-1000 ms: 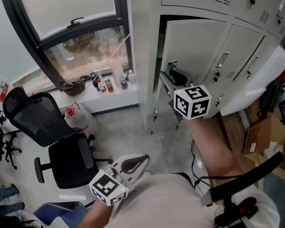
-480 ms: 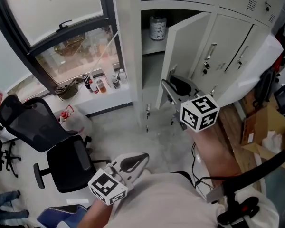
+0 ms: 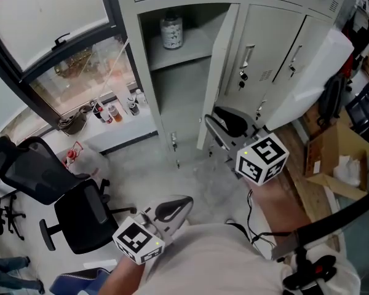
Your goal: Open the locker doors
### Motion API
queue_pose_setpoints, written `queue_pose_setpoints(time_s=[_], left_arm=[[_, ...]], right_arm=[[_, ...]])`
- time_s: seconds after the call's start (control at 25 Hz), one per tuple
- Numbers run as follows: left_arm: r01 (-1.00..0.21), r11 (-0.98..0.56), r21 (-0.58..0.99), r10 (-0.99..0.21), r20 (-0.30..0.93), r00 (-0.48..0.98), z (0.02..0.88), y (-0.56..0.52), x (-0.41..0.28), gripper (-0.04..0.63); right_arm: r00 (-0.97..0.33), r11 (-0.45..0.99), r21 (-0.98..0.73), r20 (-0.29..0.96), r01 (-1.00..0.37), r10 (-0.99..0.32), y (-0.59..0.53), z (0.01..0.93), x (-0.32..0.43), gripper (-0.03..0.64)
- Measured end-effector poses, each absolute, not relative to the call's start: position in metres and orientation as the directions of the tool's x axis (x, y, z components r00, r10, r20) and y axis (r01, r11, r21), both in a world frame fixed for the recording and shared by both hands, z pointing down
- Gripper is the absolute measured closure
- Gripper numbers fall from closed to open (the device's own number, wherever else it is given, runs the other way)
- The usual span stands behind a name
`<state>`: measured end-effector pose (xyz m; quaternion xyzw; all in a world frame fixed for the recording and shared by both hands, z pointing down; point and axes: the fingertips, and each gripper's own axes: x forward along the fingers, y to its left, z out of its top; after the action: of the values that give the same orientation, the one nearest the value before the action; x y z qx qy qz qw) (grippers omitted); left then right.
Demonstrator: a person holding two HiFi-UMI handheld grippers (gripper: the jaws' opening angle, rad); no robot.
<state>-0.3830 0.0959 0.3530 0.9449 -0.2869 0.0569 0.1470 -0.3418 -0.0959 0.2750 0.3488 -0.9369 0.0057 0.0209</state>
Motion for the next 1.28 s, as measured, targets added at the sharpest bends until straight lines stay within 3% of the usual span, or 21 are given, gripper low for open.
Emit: queue_pose_setpoints(time_s=[0.76, 1.28], left_arm=[[-0.544, -0.805, 0.237, -0.515, 0.178, 0.839, 0.344, 0.091, -0.245, 0.584], [-0.649, -0.729, 0.219, -0.614, 0.211, 0.761, 0.345, 0.094, -0.196, 0.584]], right_arm=[[-0.777, 0.781, 0.069, 0.08, -0.62, -0.624, -0.084, 0.275, -0.201, 0.546], [-0.815, 0.817, 0.07, 0.056, -0.573, -0.576, -0.103, 0.274, -0.148, 0.56]])
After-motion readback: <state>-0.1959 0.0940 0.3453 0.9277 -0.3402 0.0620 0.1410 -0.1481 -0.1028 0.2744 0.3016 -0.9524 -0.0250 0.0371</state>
